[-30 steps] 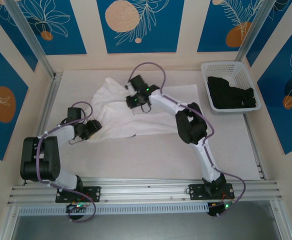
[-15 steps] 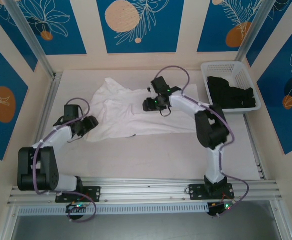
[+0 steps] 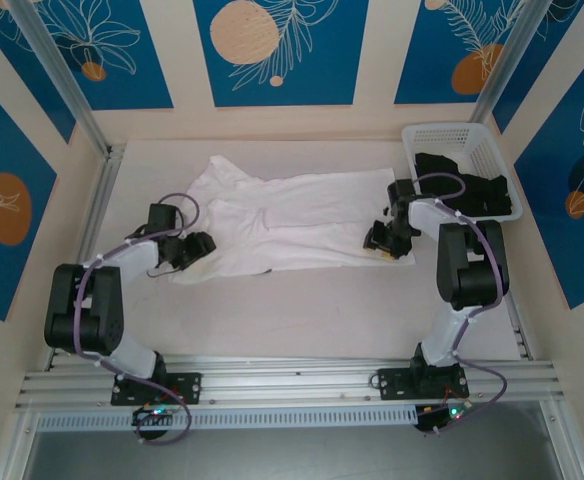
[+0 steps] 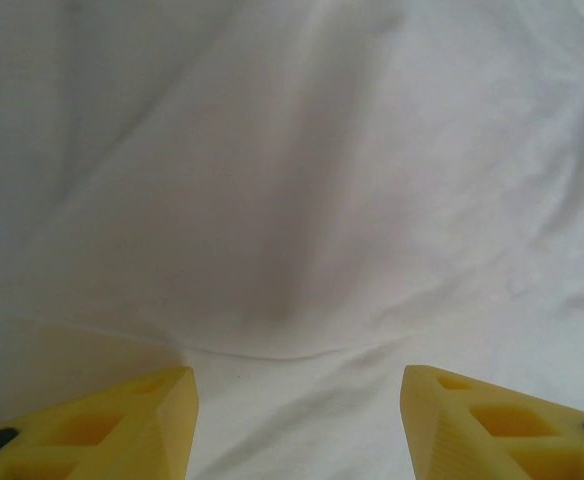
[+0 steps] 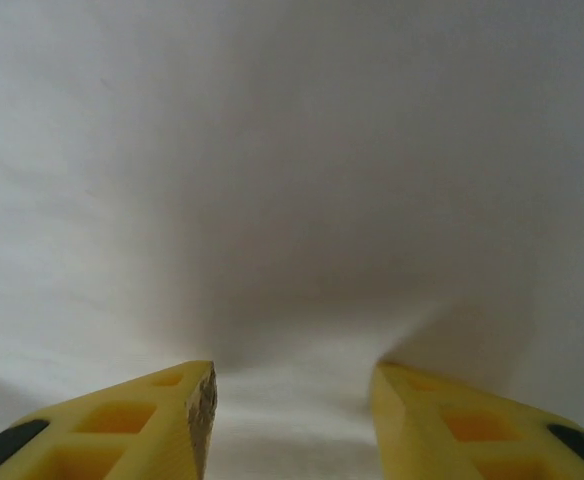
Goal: Fold the inside-out t-shirt
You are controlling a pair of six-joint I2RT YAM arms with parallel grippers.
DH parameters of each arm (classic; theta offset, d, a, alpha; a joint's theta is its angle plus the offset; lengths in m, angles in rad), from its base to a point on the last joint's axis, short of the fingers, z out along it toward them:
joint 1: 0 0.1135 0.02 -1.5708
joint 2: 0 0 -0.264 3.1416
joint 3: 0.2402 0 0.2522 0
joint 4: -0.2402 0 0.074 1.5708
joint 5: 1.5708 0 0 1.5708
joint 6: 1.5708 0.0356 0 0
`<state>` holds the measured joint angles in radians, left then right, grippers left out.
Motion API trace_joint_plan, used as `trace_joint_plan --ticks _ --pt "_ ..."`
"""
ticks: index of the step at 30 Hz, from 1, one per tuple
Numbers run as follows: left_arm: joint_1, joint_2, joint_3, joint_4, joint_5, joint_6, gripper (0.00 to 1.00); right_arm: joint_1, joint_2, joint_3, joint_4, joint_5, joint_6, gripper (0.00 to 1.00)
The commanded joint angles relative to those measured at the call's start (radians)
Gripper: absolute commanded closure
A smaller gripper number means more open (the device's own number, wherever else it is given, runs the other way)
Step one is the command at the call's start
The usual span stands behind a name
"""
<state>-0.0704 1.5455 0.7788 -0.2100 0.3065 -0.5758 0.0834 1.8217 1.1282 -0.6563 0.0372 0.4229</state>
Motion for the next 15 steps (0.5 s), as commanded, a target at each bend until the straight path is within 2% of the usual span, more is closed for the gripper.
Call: trace_joint_plan --ticks 1,4,8,12,15 --pt "0.014 -0.036 -0.055 -0.042 0.033 0.014 0.44 0.002 -0.026 -0.067 -0.058 -0.078 0.025 0.55" --pt "0.018 -0.126 -0.140 -0.092 0.013 0.010 0.44 0.003 -0.086 -0.150 -0.045 -0.142 0.054 0.57" --pt "0.020 -0.351 -0.269 -0.204 -0.022 -0.033 0.44 0.012 -0.261 -0.316 -0.033 -0.191 0.157 0.60" --pt "0.020 -0.544 -0.265 -0.279 -0.065 -0.065 0.43 0.072 -0.482 -0.360 -0.008 -0.124 0.206 0.57" --pt "0.022 -0.479 -0.147 -0.209 -0.115 -0.048 0.40 0.097 -0.506 -0.270 0.089 -0.001 0.152 0.47"
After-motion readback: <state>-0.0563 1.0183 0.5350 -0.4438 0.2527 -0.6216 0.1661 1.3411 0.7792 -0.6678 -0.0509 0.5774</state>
